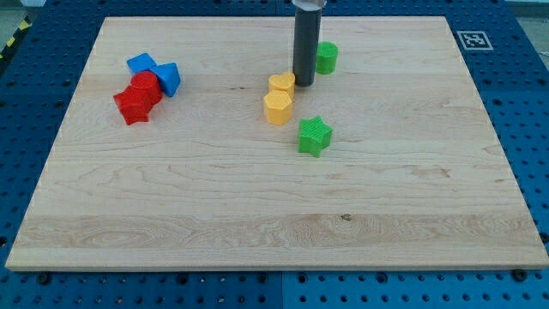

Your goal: Move green circle to the yellow hexagon

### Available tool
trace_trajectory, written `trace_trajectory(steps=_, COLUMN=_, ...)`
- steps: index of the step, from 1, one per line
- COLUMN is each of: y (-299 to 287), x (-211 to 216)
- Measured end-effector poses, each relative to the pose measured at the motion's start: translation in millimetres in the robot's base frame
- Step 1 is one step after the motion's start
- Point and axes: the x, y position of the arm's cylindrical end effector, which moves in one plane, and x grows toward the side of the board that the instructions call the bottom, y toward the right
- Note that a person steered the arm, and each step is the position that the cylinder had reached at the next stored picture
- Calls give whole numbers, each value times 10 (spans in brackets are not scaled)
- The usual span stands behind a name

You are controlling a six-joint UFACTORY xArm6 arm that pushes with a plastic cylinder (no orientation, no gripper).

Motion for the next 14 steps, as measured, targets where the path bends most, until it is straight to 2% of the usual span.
trace_trajectory(steps=1, y=-128, x=55)
trace_trajectory(steps=2, y=-570, x=-120)
trace_trajectory(steps=3, y=-717, x=-629)
trace_trajectory(steps=4, y=-415, x=-1253)
trace_trajectory(steps=5, y=55, x=-1433)
trace_trajectory(steps=6, y=167, x=-1291)
trace_trajectory(steps=9, y=529, x=-485)
trace_trajectory(steps=11, y=831, x=-215)
trace_trajectory(steps=14, y=840, x=50)
